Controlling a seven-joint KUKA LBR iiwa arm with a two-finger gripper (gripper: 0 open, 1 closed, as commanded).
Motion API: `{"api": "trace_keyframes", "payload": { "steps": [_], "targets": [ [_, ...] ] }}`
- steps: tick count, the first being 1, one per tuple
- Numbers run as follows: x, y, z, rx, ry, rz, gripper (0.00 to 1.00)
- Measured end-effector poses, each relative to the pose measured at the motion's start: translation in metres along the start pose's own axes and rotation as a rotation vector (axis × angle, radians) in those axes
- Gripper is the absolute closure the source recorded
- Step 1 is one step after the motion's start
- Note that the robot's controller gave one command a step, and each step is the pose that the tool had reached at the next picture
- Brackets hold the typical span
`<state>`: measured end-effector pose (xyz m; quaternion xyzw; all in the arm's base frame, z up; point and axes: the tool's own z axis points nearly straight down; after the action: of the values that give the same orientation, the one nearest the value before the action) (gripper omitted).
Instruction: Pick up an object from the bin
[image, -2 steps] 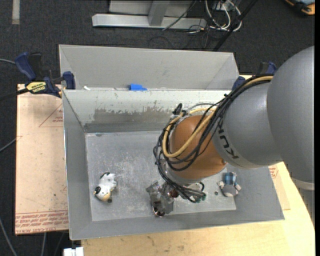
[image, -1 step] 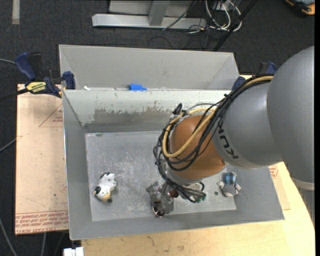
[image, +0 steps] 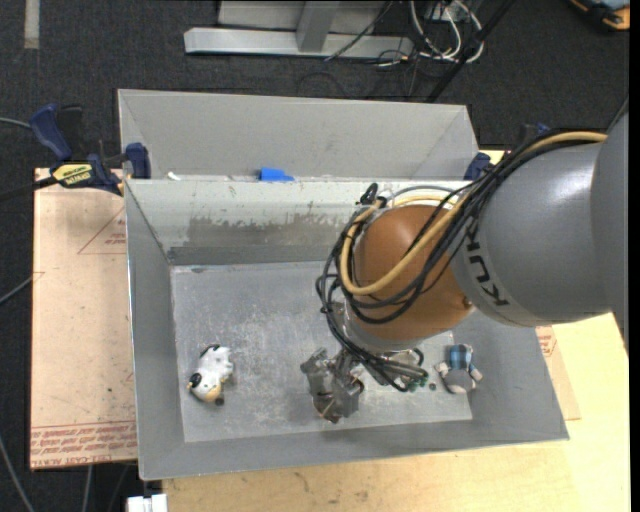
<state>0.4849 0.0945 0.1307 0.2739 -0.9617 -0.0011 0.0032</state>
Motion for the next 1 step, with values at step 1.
{"api": "trace_keyframes", "payload": {
  "steps": [1],
  "targets": [
    [-0.0277, 0.0026, -0.0239, 0.007, -0.015, -0.003, 1.0]
  ]
}}
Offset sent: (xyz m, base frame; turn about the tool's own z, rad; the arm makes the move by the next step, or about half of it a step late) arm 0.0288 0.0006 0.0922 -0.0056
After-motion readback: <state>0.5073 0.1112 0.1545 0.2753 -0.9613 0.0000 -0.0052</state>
